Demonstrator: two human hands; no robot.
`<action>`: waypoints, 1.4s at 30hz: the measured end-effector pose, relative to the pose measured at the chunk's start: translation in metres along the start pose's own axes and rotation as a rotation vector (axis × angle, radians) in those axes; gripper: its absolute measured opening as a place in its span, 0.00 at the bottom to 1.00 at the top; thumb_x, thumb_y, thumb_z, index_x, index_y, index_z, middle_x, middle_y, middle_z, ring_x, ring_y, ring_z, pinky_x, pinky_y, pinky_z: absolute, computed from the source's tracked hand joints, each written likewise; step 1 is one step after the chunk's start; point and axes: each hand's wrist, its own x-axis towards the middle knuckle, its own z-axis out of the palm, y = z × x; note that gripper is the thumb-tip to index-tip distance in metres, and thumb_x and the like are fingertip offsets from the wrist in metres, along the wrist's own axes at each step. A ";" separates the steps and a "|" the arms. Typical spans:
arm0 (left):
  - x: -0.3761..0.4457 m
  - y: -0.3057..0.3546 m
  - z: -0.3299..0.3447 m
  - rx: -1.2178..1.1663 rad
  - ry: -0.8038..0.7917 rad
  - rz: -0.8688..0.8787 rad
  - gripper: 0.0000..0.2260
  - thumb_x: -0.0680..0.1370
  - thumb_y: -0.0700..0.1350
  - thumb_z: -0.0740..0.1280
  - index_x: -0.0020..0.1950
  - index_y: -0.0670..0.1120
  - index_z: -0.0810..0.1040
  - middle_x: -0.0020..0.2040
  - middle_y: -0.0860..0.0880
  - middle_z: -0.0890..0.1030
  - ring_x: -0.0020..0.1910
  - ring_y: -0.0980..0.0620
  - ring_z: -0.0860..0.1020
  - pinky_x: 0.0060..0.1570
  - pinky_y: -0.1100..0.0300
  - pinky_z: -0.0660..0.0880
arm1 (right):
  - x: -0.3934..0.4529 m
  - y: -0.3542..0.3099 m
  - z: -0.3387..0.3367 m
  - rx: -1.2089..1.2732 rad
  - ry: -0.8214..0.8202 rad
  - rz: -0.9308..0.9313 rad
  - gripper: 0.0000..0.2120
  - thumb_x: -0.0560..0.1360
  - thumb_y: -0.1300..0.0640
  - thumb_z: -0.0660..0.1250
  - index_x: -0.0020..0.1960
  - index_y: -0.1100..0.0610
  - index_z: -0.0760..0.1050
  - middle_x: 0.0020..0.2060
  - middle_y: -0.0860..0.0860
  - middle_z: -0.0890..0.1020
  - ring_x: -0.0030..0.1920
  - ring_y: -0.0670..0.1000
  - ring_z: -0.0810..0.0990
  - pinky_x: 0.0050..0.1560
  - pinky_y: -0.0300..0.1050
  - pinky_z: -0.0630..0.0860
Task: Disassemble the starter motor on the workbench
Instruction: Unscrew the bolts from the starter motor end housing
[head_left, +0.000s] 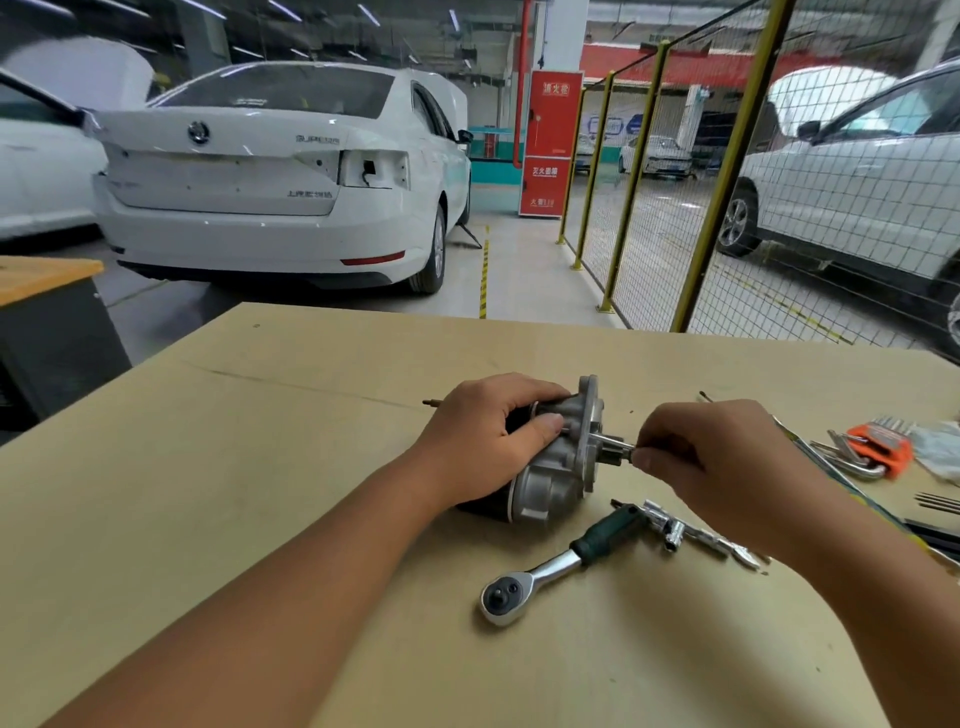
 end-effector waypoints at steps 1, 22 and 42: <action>0.000 0.000 0.000 0.002 -0.005 -0.003 0.18 0.78 0.56 0.66 0.66 0.54 0.82 0.59 0.59 0.84 0.59 0.58 0.80 0.62 0.49 0.77 | 0.000 -0.001 0.000 -0.008 0.001 0.005 0.04 0.76 0.51 0.73 0.43 0.46 0.80 0.30 0.40 0.77 0.34 0.41 0.76 0.34 0.37 0.67; 0.000 0.000 0.000 0.003 0.006 0.022 0.18 0.78 0.55 0.66 0.65 0.52 0.83 0.58 0.59 0.84 0.59 0.58 0.80 0.62 0.50 0.77 | 0.002 0.000 0.004 -0.113 0.011 -0.020 0.06 0.79 0.48 0.68 0.46 0.48 0.80 0.36 0.40 0.76 0.40 0.44 0.73 0.44 0.41 0.70; 0.000 0.000 0.001 0.004 0.006 0.014 0.17 0.77 0.56 0.67 0.65 0.54 0.83 0.57 0.61 0.84 0.57 0.60 0.80 0.62 0.52 0.77 | 0.000 -0.004 0.007 0.014 0.036 0.016 0.06 0.78 0.51 0.71 0.44 0.51 0.82 0.35 0.44 0.80 0.38 0.42 0.75 0.39 0.42 0.71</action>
